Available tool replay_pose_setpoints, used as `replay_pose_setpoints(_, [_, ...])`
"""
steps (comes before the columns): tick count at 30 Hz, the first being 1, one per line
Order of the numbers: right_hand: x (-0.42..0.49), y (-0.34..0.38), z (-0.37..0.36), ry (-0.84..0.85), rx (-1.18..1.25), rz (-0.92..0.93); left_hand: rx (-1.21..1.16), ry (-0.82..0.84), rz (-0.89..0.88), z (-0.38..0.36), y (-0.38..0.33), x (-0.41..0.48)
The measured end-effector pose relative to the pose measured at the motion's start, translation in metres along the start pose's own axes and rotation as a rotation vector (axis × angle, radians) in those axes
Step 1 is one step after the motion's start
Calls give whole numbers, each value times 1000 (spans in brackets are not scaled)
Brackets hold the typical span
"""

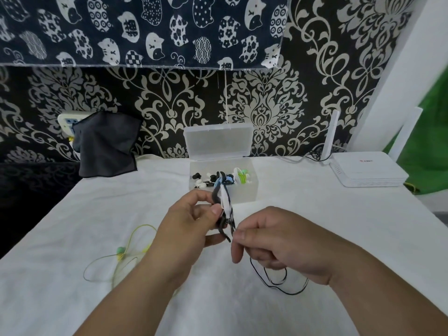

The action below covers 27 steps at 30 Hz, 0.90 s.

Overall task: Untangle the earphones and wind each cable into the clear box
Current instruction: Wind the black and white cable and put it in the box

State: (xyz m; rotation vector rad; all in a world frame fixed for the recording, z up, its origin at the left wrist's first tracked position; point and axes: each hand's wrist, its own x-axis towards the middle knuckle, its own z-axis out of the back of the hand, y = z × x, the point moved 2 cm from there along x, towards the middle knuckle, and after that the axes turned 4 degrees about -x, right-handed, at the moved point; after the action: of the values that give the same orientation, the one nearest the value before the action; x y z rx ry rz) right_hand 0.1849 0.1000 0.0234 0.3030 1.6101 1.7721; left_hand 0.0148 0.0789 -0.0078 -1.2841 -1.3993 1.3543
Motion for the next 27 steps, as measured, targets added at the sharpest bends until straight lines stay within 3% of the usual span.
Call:
replay_pose_setpoints(6, [-1, 7, 22, -319, 98, 178, 245, 131, -30, -4, 2, -2])
replay_pose_setpoints(12, [-2, 4, 34, -631, 41, 192, -22, 411, 79, -18, -4, -15])
replay_pose_setpoints(17, [0, 0, 31, -622, 33, 137, -150, 458, 126, -22, -4, -17])
replay_pose_setpoints(27, [3, -3, 26, -616, 30, 63, -103, 506, 200, -20, -4, -17])
